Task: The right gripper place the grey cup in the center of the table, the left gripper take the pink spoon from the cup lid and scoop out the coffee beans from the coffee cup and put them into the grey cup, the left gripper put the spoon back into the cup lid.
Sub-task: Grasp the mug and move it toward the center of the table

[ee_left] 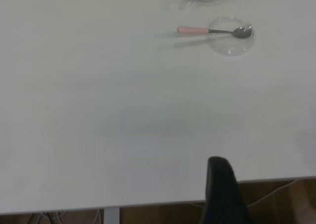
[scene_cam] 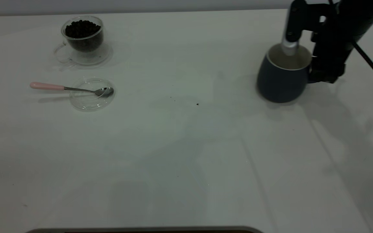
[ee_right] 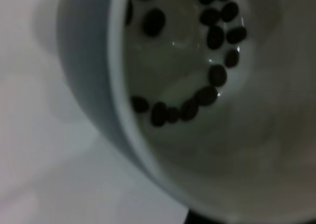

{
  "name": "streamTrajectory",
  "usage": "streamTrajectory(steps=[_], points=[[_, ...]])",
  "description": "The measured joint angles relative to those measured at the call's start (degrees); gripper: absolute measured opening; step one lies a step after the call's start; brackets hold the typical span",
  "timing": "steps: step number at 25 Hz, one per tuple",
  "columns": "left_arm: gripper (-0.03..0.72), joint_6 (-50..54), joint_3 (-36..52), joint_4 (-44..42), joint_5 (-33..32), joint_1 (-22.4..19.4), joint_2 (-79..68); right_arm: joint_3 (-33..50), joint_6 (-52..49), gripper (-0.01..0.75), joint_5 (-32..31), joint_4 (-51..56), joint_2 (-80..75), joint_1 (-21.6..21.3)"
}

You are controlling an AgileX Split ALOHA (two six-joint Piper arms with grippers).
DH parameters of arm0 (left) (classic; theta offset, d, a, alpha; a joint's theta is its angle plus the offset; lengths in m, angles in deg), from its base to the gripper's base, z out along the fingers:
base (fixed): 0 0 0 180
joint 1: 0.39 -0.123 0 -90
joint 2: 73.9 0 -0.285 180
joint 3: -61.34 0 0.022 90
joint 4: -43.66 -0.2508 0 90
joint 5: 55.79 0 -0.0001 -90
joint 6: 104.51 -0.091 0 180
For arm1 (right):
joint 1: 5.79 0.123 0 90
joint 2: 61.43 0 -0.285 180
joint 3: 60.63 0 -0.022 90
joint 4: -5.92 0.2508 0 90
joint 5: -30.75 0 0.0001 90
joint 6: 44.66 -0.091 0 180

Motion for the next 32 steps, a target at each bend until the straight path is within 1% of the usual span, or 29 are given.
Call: streamTrajectory(steps=[5, 14, 17, 20, 24, 27, 29, 32], points=[[0.517, 0.00, 0.00, 0.00, 0.00, 0.00, 0.00, 0.00, -2.43, 0.594, 2.23, 3.97, 0.00, 4.70], [0.517, 0.00, 0.00, 0.00, 0.00, 0.00, 0.00, 0.00, -6.41, 0.594, 12.13, 13.94, 0.00, 14.79], [0.517, 0.00, 0.00, 0.00, 0.00, 0.00, 0.00, 0.00, -6.82, 0.592, 14.68, 15.16, 0.00, 17.62], [0.517, 0.00, 0.00, 0.00, 0.00, 0.00, 0.00, 0.00, -7.34, 0.592, 15.89, 15.46, 0.00, 19.72], [0.517, 0.00, 0.00, 0.00, 0.00, 0.00, 0.00, 0.00, -7.88, 0.592, 15.96, 15.57, 0.06, 21.54], [0.517, 0.00, 0.00, 0.00, 0.00, 0.00, 0.00, 0.00, -7.94, 0.592, 14.74, 15.63, 1.41, 22.67], [0.517, 0.00, 0.00, 0.00, 0.00, 0.00, 0.00, 0.06, -8.21, 0.591, 12.12, 17.24, 4.40, 22.83], [0.517, 0.00, 0.00, 0.00, 0.00, 0.00, 0.00, 0.06, -8.93, 0.591, 4.00, 21.42, 11.50, 22.66]])
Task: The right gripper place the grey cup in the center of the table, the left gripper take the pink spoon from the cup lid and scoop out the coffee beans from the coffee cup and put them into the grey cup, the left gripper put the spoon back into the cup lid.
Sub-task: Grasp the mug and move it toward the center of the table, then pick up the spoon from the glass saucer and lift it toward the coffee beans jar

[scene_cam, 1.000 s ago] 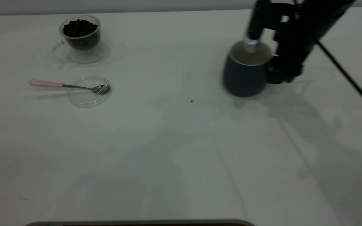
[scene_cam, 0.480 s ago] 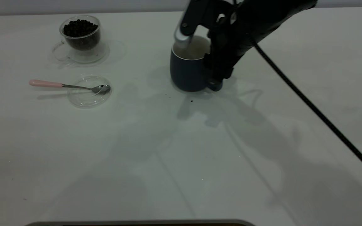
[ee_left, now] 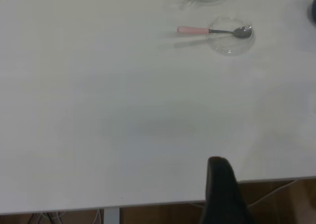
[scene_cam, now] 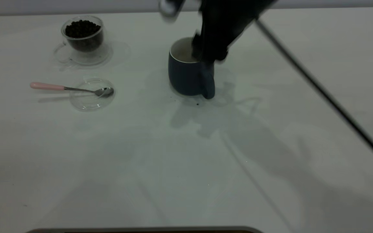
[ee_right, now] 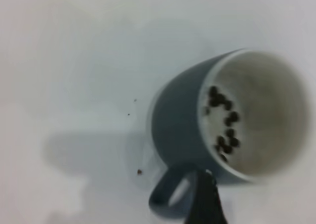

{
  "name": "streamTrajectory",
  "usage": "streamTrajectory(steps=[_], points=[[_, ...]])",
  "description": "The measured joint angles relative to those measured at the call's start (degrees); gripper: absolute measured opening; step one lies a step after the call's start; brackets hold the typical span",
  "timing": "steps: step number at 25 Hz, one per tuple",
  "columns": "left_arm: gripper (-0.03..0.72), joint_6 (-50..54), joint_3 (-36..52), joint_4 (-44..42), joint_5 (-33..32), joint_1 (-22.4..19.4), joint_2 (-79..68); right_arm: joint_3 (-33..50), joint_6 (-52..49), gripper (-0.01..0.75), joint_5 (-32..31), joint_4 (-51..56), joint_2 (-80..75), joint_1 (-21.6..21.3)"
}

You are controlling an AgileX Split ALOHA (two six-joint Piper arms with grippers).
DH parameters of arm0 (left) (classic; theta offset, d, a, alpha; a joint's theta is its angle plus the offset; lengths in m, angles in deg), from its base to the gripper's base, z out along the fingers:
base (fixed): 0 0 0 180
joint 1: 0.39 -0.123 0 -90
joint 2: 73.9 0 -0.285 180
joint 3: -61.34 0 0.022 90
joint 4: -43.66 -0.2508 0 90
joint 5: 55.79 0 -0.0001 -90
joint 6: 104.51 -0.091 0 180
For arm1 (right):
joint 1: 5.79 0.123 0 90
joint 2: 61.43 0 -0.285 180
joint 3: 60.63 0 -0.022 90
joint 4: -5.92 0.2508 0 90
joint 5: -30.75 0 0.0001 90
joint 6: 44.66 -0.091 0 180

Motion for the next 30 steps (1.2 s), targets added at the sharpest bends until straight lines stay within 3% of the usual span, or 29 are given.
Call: streamTrajectory(steps=[5, 10, 15, 17, 22, 30], points=[[0.517, 0.00, 0.00, 0.00, 0.00, 0.00, 0.00, 0.00, -4.09, 0.591, -24.14, 2.38, 16.28, -1.18], [0.517, 0.00, 0.00, 0.00, 0.00, 0.00, 0.00, 0.00, -17.86, 0.591, -46.61, -1.16, 30.33, -2.01], [0.517, 0.00, 0.00, 0.00, 0.00, 0.00, 0.00, 0.04, -29.11, 0.591, -61.26, -5.78, 38.97, -2.01], [0.517, 0.00, 0.00, 0.00, 0.00, 0.00, 0.00, 0.13, -30.46, 0.591, -64.56, -6.01, 41.06, -2.01], [0.517, 0.00, 0.00, 0.00, 0.00, 0.00, 0.00, 4.89, -30.33, 0.591, -65.13, -5.90, 47.31, -2.01], [0.517, 0.00, 0.00, 0.00, 0.00, 0.00, 0.00, 22.21, -30.78, 0.591, -64.39, -4.22, 65.35, -2.07]])
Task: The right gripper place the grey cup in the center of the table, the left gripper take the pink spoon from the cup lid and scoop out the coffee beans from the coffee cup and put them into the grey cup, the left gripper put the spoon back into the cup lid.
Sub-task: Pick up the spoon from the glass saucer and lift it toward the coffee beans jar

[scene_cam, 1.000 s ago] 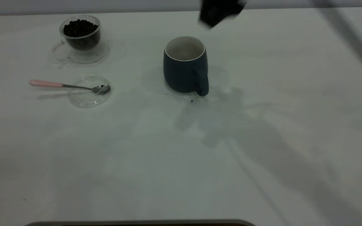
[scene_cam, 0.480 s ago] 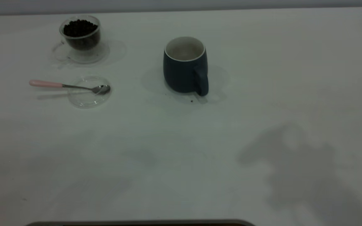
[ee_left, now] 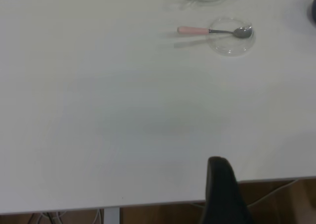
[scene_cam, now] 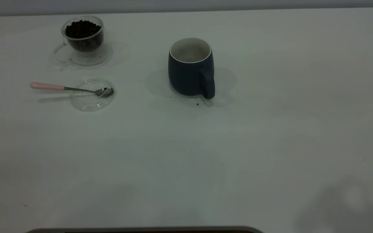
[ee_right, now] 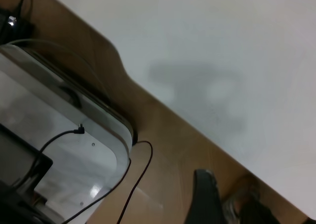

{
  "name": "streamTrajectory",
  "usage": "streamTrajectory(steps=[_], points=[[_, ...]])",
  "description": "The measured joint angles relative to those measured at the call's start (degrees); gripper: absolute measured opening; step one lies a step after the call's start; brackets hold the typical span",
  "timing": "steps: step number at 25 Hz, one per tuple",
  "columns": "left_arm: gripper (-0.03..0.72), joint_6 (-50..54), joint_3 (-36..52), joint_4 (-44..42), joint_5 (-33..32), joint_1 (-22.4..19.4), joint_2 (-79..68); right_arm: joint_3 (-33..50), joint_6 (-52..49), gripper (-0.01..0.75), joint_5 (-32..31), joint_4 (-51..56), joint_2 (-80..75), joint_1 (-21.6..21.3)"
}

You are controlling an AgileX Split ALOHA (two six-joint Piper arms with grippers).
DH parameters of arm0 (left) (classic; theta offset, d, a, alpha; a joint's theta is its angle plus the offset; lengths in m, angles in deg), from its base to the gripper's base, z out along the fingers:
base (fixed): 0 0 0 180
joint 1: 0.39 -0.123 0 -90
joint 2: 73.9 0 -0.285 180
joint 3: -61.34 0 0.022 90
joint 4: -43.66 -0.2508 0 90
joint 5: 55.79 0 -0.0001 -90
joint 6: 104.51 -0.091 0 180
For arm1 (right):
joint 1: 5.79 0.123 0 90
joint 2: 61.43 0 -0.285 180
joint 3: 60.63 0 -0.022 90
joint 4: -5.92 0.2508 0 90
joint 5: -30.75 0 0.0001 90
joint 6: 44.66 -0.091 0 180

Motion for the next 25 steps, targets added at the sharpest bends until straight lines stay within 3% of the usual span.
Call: streamTrajectory(steps=[3, 7, 17, 25], points=[[0.517, 0.00, 0.00, 0.00, 0.00, 0.00, 0.00, 7.31, 0.67, 0.591, 3.89, 0.96, 10.44, -2.47], [0.517, 0.00, 0.00, 0.00, 0.00, 0.00, 0.00, 14.30, -0.21, 0.591, 4.99, 1.92, 23.26, -9.80], [0.517, 0.00, 0.00, 0.05, 0.00, 0.00, 0.00, 16.42, -0.69, 0.591, 1.13, 1.55, 42.03, -26.68], [0.517, 0.00, 0.00, 0.05, 0.00, 0.00, 0.00, 18.26, -0.71, 0.591, 2.22, 1.52, 47.61, -31.05]])
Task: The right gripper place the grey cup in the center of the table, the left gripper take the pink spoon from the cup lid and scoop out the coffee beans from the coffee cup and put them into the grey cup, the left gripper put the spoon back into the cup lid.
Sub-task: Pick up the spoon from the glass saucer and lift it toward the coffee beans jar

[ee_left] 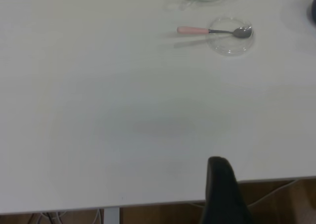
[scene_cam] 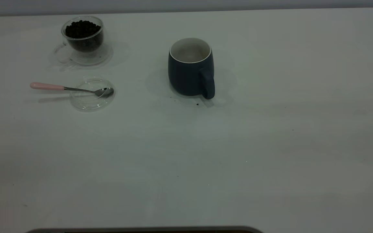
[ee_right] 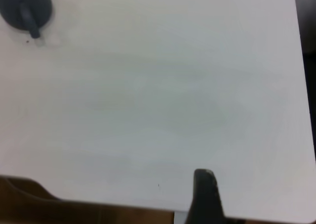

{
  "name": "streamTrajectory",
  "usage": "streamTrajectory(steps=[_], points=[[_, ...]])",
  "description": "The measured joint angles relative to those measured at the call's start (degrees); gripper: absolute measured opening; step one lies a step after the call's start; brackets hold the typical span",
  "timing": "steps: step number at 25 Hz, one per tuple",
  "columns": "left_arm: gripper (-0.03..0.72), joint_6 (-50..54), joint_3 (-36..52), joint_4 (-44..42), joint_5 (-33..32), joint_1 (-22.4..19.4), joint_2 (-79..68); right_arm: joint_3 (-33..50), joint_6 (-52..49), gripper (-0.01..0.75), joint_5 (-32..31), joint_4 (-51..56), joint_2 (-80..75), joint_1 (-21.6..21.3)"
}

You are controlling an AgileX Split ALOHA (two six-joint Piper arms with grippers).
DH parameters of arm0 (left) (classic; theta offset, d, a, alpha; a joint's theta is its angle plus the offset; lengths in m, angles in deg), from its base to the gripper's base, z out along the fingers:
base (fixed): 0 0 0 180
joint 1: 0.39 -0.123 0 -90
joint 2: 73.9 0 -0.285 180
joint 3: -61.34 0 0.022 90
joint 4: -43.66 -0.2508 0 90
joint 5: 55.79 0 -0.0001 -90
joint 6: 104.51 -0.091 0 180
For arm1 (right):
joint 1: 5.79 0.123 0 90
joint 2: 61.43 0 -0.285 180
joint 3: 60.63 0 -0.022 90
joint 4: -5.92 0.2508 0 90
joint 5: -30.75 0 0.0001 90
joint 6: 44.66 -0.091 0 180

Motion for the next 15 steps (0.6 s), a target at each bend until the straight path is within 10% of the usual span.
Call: streamTrajectory(steps=[15], points=[[0.517, 0.00, 0.00, 0.00, 0.00, 0.00, 0.00, 3.62, -0.06, 0.591, 2.62, 0.92, 2.55, -1.12]])
